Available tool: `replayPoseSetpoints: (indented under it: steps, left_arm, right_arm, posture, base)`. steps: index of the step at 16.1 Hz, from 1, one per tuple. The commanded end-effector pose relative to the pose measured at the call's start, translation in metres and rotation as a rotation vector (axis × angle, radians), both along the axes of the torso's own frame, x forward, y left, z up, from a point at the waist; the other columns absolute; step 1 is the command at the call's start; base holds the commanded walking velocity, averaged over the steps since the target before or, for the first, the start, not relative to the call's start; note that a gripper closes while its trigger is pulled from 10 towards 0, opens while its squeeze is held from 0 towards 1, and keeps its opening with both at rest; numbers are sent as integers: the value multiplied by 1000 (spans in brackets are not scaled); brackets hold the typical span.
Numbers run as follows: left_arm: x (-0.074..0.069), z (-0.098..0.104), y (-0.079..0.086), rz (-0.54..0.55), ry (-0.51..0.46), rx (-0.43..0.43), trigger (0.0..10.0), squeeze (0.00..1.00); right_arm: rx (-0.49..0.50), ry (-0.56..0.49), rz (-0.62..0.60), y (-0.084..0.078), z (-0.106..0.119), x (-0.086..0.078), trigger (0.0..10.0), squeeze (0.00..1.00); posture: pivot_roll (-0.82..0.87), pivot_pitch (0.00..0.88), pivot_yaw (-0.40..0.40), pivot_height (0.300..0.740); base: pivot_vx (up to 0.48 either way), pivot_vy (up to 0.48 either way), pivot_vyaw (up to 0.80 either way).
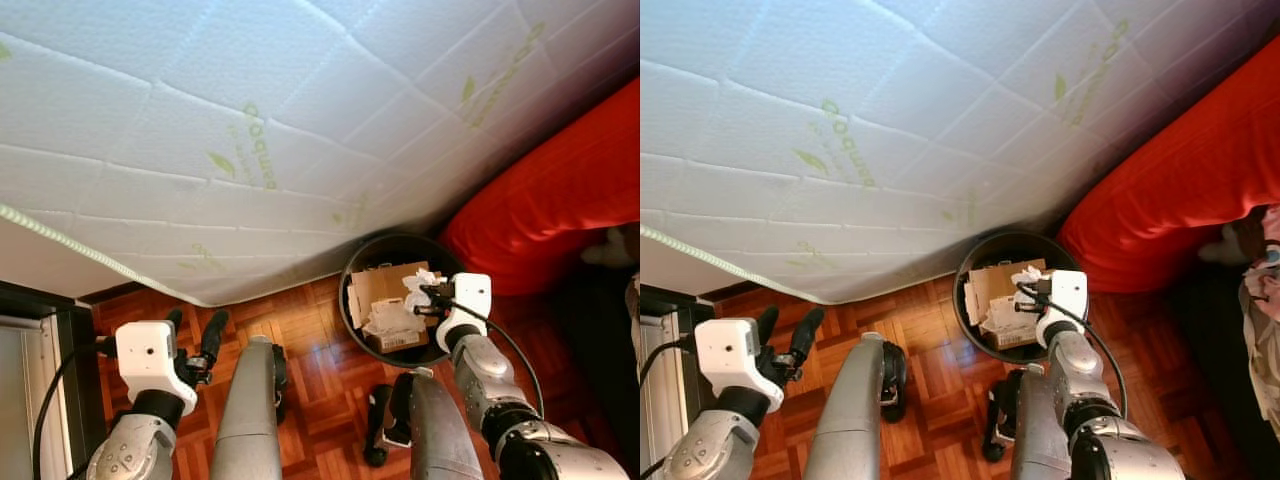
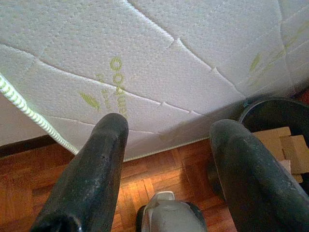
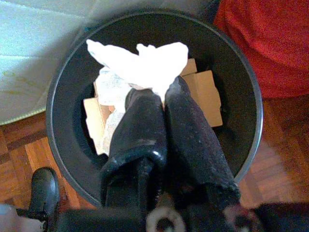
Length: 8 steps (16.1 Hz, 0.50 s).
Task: Clean up the room
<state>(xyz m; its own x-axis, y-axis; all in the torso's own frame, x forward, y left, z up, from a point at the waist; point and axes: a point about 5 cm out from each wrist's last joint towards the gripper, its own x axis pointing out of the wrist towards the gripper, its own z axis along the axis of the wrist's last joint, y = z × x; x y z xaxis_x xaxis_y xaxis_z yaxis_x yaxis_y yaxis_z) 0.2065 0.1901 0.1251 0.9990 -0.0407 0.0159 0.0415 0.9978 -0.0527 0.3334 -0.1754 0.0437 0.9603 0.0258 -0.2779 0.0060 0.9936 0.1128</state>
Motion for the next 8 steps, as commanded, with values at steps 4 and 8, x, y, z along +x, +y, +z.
replayPoseSetpoints:
  steps: [4,8]
  left_arm:
    - [-10,0,1,17,37,-2,10000,0]
    - [-22,6,3,36,61,-1,10000,0]
  right_arm:
    - [-9,76,-10,-2,-16,-12,10000,0]
    - [-22,98,-7,-5,-19,-13,10000,906]
  posture:
    - [371,686,17,645]
    - [377,707,14,645]
  base:
    - [0,0,0]
    - [0,0,0]
